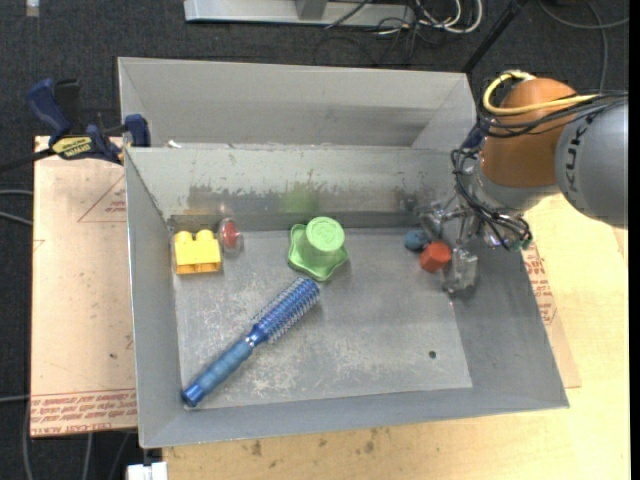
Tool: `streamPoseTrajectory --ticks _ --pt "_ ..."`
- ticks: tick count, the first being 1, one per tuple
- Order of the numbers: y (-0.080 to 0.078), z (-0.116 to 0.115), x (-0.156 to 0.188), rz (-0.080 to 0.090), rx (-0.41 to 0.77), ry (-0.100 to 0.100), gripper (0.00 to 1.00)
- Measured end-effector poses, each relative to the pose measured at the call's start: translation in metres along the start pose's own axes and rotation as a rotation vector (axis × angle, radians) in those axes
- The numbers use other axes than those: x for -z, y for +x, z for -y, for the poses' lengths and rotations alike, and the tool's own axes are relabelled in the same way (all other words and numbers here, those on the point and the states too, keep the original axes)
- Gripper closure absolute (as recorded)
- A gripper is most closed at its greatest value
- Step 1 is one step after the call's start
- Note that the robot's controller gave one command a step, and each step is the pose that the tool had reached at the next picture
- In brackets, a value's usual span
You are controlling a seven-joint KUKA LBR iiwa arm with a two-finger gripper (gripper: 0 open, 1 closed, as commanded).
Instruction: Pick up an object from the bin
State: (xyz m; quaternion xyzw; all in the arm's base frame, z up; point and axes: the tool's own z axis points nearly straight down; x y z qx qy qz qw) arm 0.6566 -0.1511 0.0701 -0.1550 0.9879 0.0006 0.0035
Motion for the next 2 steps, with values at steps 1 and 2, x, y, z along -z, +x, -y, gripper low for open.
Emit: streamPoseTrajectory --ticks 1,2 --pt "0.000 0.000 0.001 0.000 -0.001 0.001 1.00" --pt "0.010 -0.004 0.186 0.005 0.031 0.007 1.00"
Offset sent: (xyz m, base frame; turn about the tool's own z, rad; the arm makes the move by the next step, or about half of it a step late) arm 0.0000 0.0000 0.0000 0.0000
